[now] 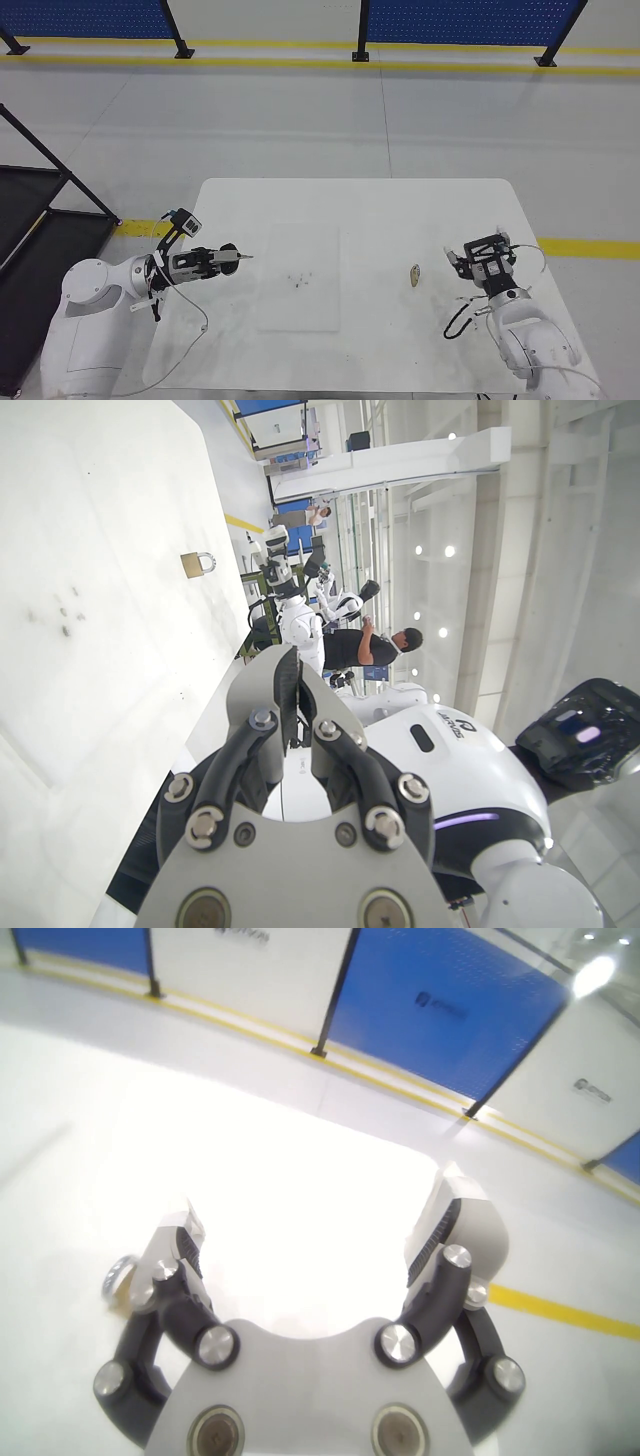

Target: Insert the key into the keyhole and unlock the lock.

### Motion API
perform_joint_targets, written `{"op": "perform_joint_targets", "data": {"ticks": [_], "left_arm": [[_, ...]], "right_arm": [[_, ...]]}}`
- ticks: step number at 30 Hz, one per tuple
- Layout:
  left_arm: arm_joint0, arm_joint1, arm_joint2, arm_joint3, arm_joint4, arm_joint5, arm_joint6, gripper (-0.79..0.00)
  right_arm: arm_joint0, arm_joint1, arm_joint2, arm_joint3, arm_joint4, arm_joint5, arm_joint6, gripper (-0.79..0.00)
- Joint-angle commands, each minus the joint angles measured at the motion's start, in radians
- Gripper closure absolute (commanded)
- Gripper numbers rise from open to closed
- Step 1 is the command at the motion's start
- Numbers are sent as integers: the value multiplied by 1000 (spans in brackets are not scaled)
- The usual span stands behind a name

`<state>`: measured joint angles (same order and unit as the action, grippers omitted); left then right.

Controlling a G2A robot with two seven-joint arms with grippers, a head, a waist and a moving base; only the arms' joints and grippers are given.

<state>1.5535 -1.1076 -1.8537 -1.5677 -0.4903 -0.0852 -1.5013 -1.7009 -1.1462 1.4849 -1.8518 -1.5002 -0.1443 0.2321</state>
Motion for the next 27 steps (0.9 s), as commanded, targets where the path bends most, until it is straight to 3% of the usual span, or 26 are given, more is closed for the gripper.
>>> {"op": "perform_joint_targets", "data": {"ticks": [1,4,8,15,21,27], "left_arm": [[0,0,0,0,0,0,0,0],[0,0,0,0,0,0,0,0],[0,0,0,0,0,0,0,0],[0,0,0,0,0,0,0,0],[0,0,0,0,0,0,0,0],[0,0,0,0,0,0,0,0]], "right_arm": [[15,-4,-33,-12,12,0,77,-785],[44,-11,-59,-47,92,5,193,-785],[116,-14,-96,-93,130,-36,467,-785],[325,-30,-157,-78,380,16,902,-785],[447,-42,-244,58,368,70,1030,-785],[478,-53,-314,118,296,159,1065,-785]]}}
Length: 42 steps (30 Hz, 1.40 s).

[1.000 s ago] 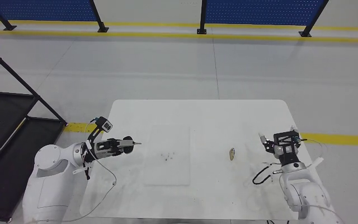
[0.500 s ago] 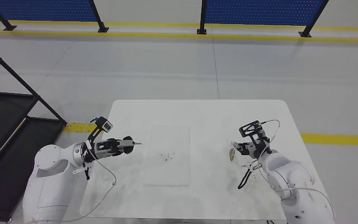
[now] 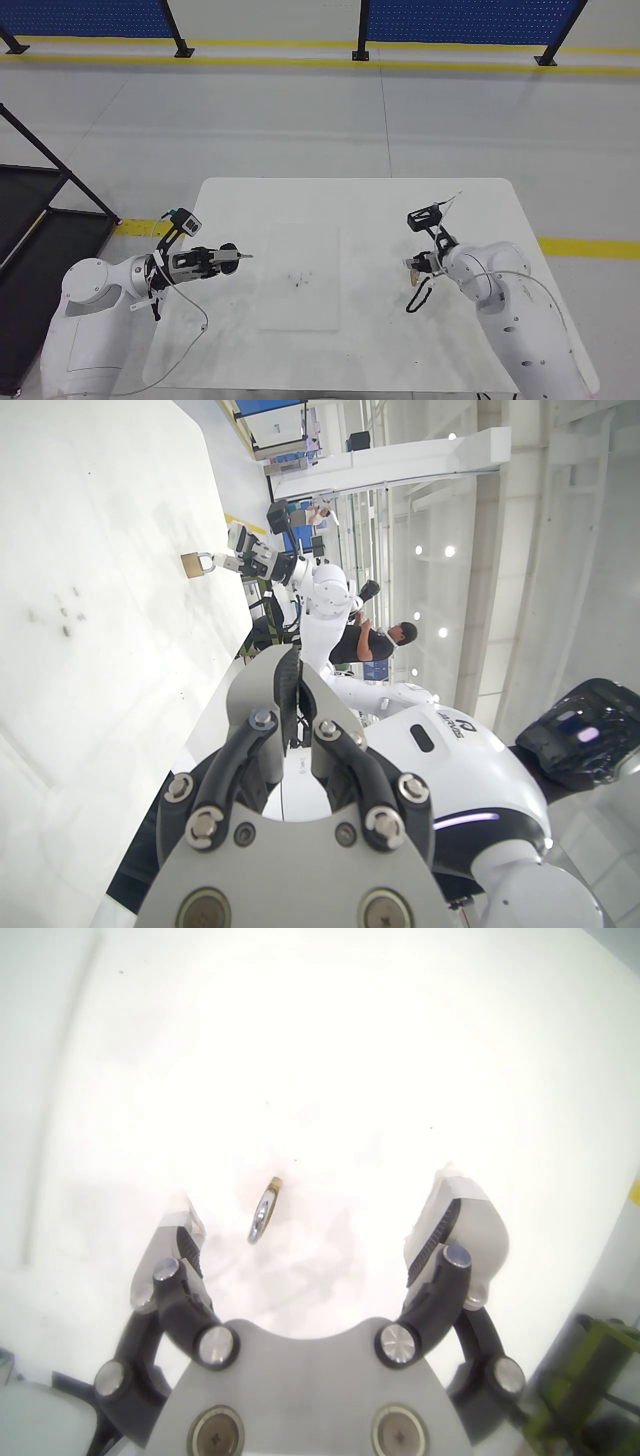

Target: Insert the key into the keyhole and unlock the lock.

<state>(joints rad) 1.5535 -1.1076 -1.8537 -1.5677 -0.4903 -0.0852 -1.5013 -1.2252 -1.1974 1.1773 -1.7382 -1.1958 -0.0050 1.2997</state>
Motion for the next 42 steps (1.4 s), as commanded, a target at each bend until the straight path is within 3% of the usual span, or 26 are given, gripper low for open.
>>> {"op": "perform_joint_targets", "data": {"ticks": [1,13,22,31,39,40,41,42], "left_arm": [[0,0,0,0,0,0,0,0],[0,0,0,0,0,0,0,0],[0,0,0,0,0,0,0,0],[0,0,0,0,0,0,0,0],[0,0,0,0,0,0,0,0],[0,0,0,0,0,0,0,0],[0,0,0,0,0,0,0,0],[0,0,0,0,0,0,0,0]], "right_arm": [[3,-2,-8,5,-7,23,-7,-785],[-2,-1,-17,6,-20,-3,-17,-785],[149,-16,-56,88,89,11,236,-785],[273,-7,-217,273,175,79,236,-785],[309,27,-316,279,226,155,236,-785],[309,32,-326,275,235,161,236,-594],[310,38,-336,272,243,168,236,-456],[311,42,-345,270,251,175,236,-385]]}}
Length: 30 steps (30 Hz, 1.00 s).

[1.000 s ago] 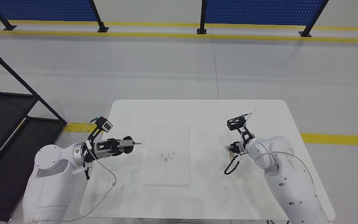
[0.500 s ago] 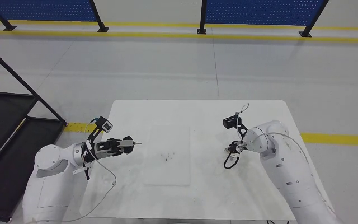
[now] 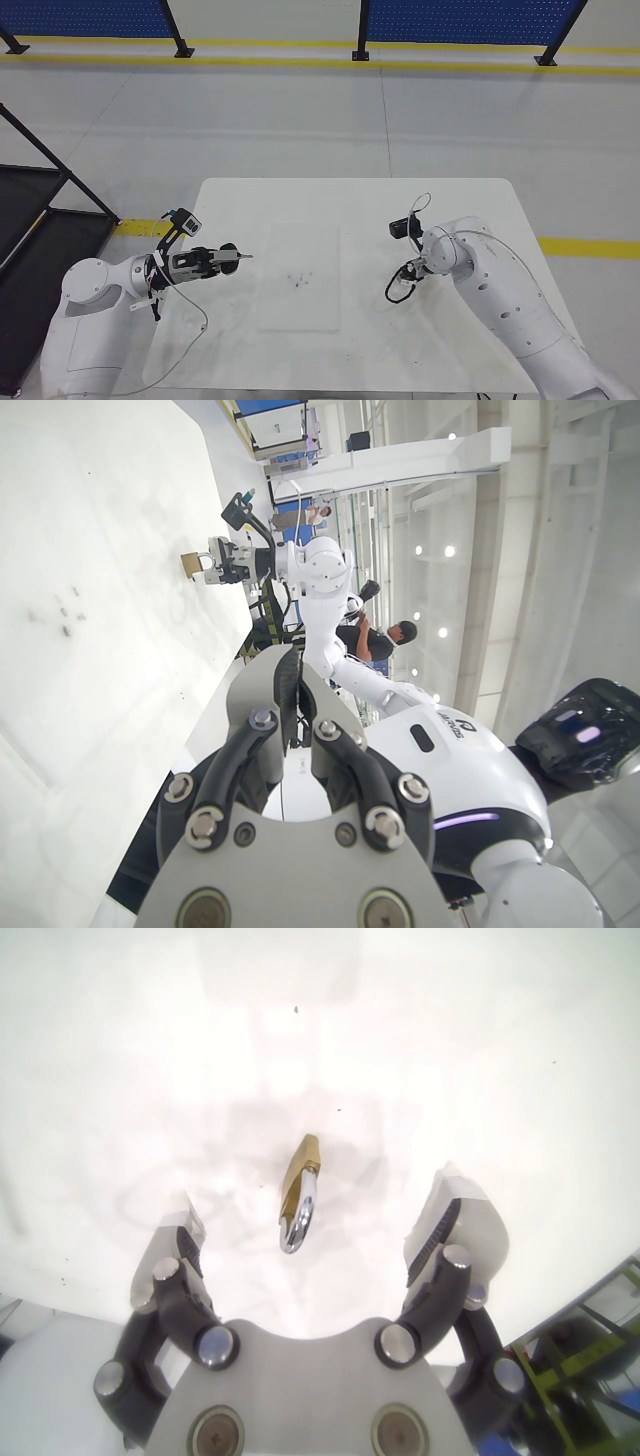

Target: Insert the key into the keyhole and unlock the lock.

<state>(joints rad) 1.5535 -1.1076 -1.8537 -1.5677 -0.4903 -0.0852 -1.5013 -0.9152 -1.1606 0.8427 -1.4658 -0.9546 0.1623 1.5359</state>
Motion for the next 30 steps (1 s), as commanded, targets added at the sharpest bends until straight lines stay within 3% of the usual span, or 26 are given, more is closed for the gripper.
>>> {"op": "perform_joint_targets", "data": {"ticks": [1,15,30], "left_arm": [[0,0,0,0,0,0,0,0],[0,0,0,0,0,0,0,0],[0,0,0,0,0,0,0,0]], "right_arm": [[3,10,-20,-5,19,13,0,-376],[59,50,-104,3,105,85,0,-308],[81,27,-134,49,141,109,-34,-262]]}}
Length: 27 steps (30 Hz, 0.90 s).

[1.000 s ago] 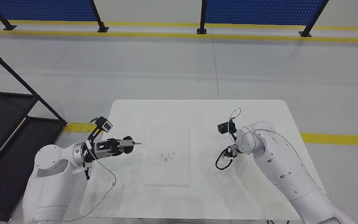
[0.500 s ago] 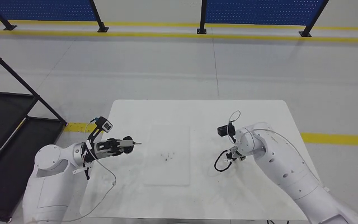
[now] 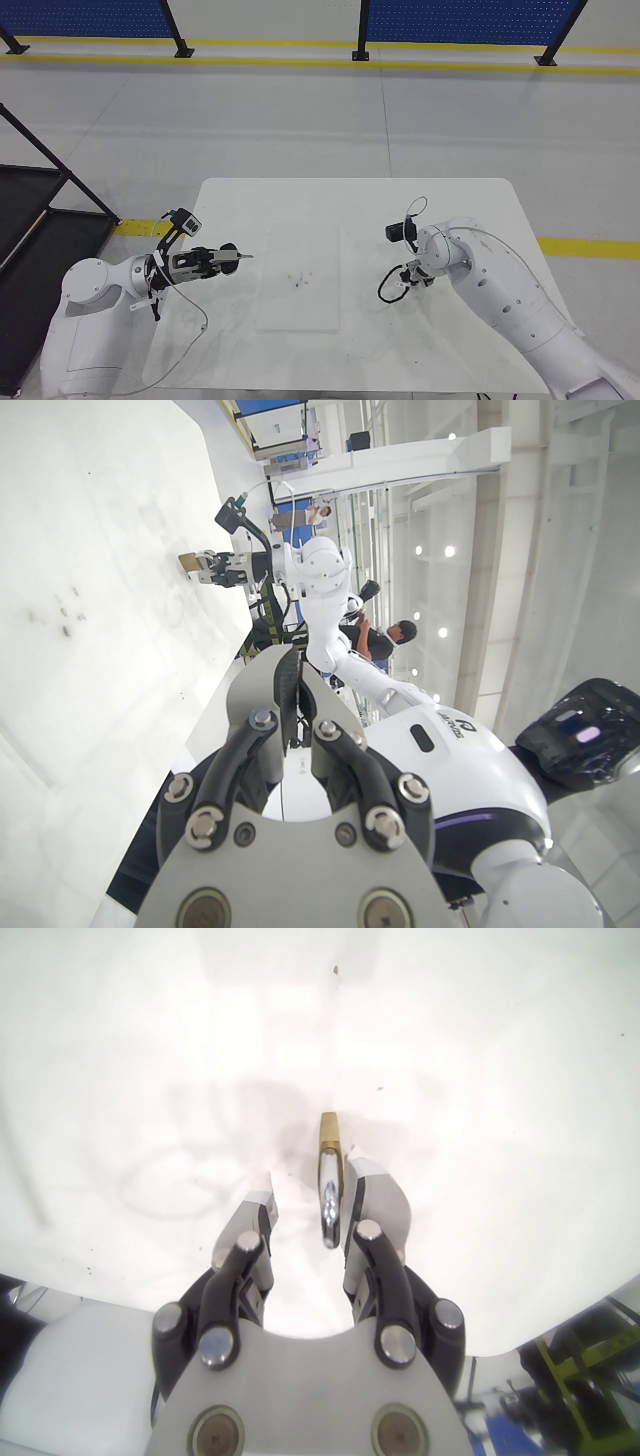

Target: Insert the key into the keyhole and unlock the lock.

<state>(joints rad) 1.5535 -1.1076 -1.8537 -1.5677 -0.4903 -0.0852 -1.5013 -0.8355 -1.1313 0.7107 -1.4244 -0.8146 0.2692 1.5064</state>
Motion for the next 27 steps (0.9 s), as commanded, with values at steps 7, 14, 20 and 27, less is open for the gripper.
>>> {"op": "perform_joint_targets", "data": {"ticks": [7,14,20,27], "left_arm": [[0,0,0,0,0,0,0,0],[0,0,0,0,0,0,0,0],[0,0,0,0,0,0,0,0],[0,0,0,0,0,0,0,0]], "right_arm": [[13,-20,-18,53,6,12,-39,-132],[15,-29,-7,87,9,23,-79,0],[-12,-15,106,90,134,11,-150,0],[-158,27,381,97,543,-192,-245,0]]}}
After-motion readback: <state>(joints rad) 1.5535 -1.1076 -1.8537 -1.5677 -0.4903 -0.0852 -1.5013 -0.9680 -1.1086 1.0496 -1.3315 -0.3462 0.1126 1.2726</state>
